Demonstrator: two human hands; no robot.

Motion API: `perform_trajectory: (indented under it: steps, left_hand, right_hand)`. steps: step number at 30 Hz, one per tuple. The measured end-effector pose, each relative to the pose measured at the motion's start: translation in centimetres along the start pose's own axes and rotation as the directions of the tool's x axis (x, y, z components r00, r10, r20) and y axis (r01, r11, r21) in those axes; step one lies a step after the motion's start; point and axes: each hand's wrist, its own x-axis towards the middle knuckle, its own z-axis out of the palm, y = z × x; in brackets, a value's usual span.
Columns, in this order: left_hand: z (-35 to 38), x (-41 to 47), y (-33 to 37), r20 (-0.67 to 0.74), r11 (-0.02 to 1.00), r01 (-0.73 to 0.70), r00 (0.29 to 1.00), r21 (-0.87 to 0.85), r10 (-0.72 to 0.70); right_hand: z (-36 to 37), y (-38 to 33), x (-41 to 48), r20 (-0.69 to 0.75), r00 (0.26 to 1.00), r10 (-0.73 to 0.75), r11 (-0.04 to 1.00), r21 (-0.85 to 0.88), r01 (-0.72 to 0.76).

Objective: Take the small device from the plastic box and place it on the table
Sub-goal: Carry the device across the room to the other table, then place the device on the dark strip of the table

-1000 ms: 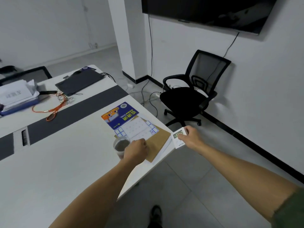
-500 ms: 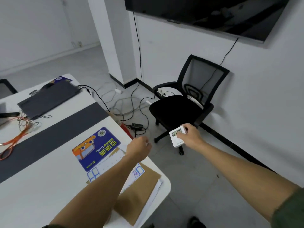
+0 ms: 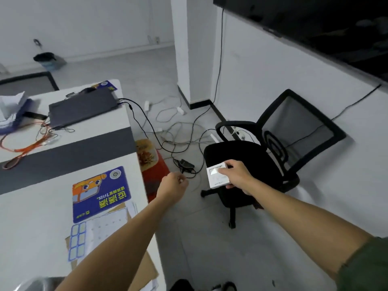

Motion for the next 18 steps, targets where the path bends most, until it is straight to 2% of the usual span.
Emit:
perform_trajectory:
  steps: [6, 11, 16, 18]
  left_hand:
    - [-3.0, 2.7, -1.2, -0.130, 0.977, 0.125, 0.980, -0.170, -0.148]
    - [-6.7, 6.8, -3.6, -0.193, 0.916, 0.166, 0.949, -0.366, -0.249]
    - [-11.0, 10.4, -4.4, -0.169, 0.754, 0.149, 0.930, -0.640, -0.327]
    - [-12.4, 11.2, -4.9, -0.144, 0.701, 0.160, 0.924, -0.695, -0.354]
  right_hand:
    - [3.5, -4.7, 6.8, 0.223, 0.973, -0.054, 0.998, -0.032, 0.063]
    - [9.4, -9.6, 11.5, 0.420, 0.905, -0.066, 0.995, -0.041, 0.092]
    - [13.3, -15.2, 15.1, 0.554, 0.827, -0.100, 0.983, -0.071, 0.167]
    - [14.1, -17.0, 16.1, 0.589, 0.804, -0.077, 0.990, -0.052, 0.133]
